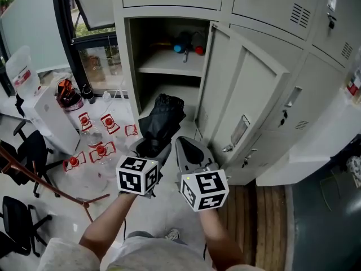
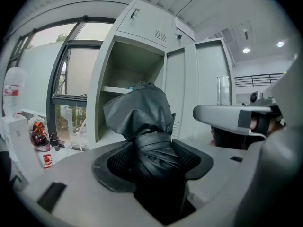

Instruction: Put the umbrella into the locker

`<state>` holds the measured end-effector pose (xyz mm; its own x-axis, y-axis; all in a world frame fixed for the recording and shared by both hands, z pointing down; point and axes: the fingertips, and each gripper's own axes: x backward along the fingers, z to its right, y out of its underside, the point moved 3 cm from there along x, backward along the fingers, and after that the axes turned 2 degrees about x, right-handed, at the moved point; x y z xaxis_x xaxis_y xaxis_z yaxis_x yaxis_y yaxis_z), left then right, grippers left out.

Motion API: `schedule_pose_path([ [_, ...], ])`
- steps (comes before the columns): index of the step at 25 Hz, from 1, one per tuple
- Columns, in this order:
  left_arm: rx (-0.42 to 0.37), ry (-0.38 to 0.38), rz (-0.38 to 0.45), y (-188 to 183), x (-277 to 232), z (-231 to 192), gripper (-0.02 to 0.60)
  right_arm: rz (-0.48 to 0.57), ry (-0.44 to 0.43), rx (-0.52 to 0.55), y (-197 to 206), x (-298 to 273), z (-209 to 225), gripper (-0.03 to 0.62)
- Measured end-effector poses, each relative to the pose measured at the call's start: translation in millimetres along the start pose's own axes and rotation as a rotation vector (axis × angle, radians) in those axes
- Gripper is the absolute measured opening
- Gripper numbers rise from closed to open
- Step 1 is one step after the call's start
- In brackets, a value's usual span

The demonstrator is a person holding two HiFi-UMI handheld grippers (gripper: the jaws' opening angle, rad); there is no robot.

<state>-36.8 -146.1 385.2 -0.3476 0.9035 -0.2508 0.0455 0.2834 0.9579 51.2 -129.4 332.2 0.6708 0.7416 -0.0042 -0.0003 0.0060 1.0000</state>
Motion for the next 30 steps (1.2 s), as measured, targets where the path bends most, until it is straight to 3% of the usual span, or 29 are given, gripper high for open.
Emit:
schedule_pose_path([
  [10,-0.006,-0.009,-0.030,2,-21,-12,0.253,-0.002,-0.014,0.006,2,-15,9,0.003],
  [24,-0.068,0.072,-0.083,-12,-77,-49,0.253,-0.002,0.037,0.043,-4,-70,23,0.003],
  [30,-0.133,0.125,-0.125,-20,-107,-60,0.253,-0.011,0.068,0.045,-3,-94,33,0.003],
])
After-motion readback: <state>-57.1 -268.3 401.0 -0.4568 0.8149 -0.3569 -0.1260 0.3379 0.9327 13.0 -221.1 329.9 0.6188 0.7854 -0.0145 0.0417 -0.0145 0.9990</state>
